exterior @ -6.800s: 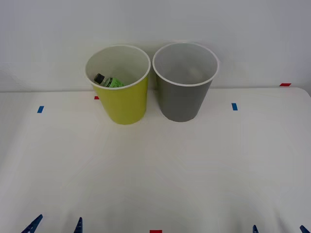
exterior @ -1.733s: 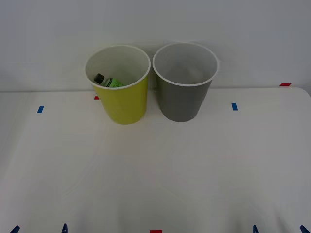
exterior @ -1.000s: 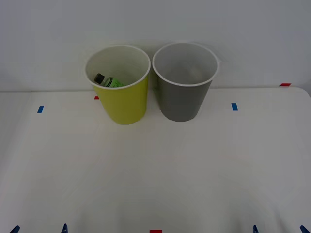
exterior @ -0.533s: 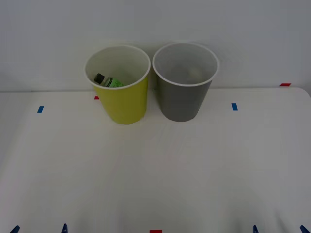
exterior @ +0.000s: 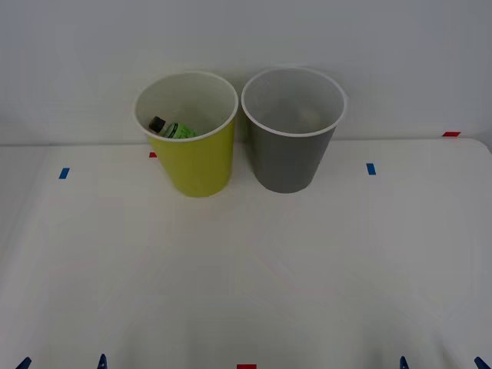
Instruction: Put cans in the gray bin and PET bottles in the light green bin.
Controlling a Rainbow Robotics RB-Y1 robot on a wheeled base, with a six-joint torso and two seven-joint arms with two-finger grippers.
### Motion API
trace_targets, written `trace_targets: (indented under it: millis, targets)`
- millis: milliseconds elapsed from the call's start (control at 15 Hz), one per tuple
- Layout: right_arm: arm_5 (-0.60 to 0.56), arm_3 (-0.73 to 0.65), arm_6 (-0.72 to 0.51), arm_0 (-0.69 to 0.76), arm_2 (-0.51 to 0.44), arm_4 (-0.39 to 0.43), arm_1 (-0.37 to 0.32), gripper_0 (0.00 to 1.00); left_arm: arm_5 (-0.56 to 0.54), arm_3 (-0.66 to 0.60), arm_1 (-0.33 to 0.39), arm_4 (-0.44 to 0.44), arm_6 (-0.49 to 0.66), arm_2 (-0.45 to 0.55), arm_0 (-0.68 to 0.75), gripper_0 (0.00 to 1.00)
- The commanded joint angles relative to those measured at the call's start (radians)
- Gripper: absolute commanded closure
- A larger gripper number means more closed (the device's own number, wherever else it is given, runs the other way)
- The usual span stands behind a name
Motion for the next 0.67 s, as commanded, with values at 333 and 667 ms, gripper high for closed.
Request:
trace_targets:
  millis: [333,667]
  targets:
    - [0.0,0.0,0.0,0.0,0.0,0.0,0.0,0.0,0.0,0.0,0.0,0.0,0.0,0.0,0.0,0.0]
    - [0.0,0.0,0.0,0.0,0.0,0.0,0.0,0.0,0.0,0.0,0.0,0.0,0.0,0.0,0.0,0.0]
